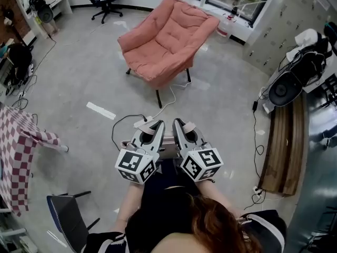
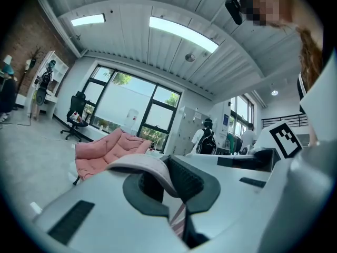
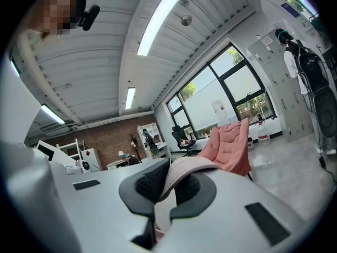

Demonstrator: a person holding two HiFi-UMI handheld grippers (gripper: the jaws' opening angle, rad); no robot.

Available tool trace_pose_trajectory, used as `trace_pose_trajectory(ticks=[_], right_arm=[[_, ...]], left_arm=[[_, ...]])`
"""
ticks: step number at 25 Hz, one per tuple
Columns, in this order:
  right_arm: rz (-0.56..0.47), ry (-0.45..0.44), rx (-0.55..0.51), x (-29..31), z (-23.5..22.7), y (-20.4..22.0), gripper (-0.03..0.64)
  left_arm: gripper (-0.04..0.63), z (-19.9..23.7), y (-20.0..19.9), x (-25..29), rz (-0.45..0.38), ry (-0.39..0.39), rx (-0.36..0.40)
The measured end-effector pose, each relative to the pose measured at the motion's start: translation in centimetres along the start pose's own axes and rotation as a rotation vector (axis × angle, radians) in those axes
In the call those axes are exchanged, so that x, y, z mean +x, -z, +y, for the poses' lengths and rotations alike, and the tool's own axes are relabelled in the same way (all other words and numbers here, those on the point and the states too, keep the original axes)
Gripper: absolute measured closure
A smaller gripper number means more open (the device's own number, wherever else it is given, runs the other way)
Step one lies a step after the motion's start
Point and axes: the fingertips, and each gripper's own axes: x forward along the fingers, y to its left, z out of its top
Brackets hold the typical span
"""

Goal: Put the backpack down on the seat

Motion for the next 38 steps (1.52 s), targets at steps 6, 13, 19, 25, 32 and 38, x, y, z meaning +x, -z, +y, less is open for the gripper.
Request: trace_pose_trajectory(ticks=[6, 13, 19, 25, 32, 38], right_arm=[[-0.023, 0.005, -0.029, 3.9, -3.2, -2.6, 0.584], [-0.026, -0.010, -0.008, 8.3, -6.6, -4.5, 0.584], [-0.037, -0.010, -0.002, 11.6, -10.2, -6.9, 0.584], [-0.030, -0.013, 0.004, 14.0, -13.9, -8.7, 0.584], [0.002, 0.003, 0.024, 15.9, -18.7, -8.7, 0.584], [-0.015, 0.011, 0.020, 16.9, -21.4, -9.9, 0.584]], left_arm=[[0.575, 2.1, -1.9, 5.0, -0.011, 0.002, -0.031], [0.575, 4.9, -2.9, 10.2, -0.016, 0.008, -0.064], [0.575, 6.3, -4.4, 15.3, -0.013, 0.024, -0.028], [0.575, 6.9, -5.0, 20.1, 0.004, 0.031, -0.010], [0.575, 7.5, -3.4, 24.9, 0.024, 0.033, -0.040], [0.575, 7.6, -3.3, 28.0, 0.010, 0.055, -0.046]])
